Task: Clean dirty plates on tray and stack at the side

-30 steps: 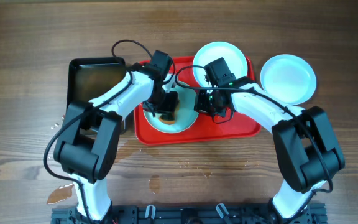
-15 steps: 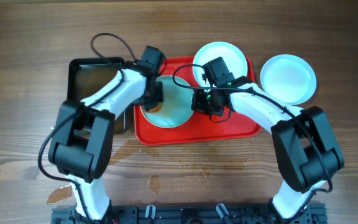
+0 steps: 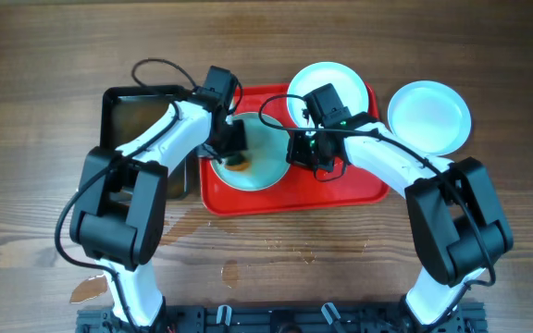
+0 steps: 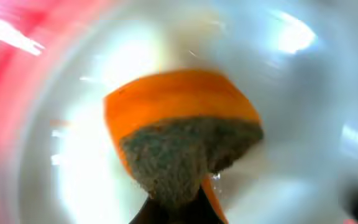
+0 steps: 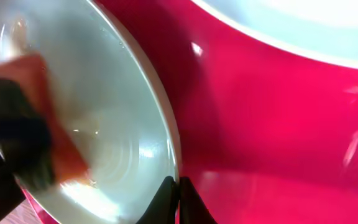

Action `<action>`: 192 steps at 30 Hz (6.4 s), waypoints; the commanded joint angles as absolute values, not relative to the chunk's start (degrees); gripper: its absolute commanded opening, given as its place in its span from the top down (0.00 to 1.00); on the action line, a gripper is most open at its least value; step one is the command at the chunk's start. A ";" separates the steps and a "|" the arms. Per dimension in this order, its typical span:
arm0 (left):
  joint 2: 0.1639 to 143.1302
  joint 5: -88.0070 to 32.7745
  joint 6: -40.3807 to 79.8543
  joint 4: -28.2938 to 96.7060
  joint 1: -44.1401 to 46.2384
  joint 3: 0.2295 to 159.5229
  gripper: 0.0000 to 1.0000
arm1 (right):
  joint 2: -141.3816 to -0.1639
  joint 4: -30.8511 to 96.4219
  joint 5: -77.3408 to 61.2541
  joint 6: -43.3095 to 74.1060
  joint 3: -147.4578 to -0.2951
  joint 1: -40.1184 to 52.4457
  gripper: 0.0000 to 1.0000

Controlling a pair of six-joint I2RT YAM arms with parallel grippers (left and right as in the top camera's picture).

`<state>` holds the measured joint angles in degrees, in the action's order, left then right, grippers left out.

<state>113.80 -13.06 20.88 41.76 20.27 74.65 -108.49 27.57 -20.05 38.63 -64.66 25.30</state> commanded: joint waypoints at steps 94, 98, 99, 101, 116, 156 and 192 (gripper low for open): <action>111.00 13.61 32.84 58.02 24.75 90.24 0.96 | -110.15 22.17 -19.38 39.03 -65.01 25.54 0.69; 111.00 13.04 32.82 57.95 24.49 90.24 0.96 | -112.29 21.17 -19.64 40.95 -65.01 25.54 0.68; 111.00 12.99 32.82 57.95 24.03 90.24 0.96 | -112.55 20.86 -19.64 40.97 -65.01 25.56 0.69; 111.00 12.23 32.82 57.84 22.85 90.24 0.96 | -112.90 20.27 -20.32 41.19 -65.01 25.56 0.73; 111.00 4.47 31.75 59.18 13.50 90.24 0.96 | -102.30 24.62 -14.50 35.38 -65.04 26.28 0.96; 111.00 -3.62 28.71 60.36 -0.16 90.24 0.96 | -91.81 22.96 82.52 -3.57 -71.18 54.22 0.96; 111.00 -3.64 28.75 63.53 -0.12 90.24 0.96 | -98.98 43.03 3.86 31.42 -69.89 -18.98 0.96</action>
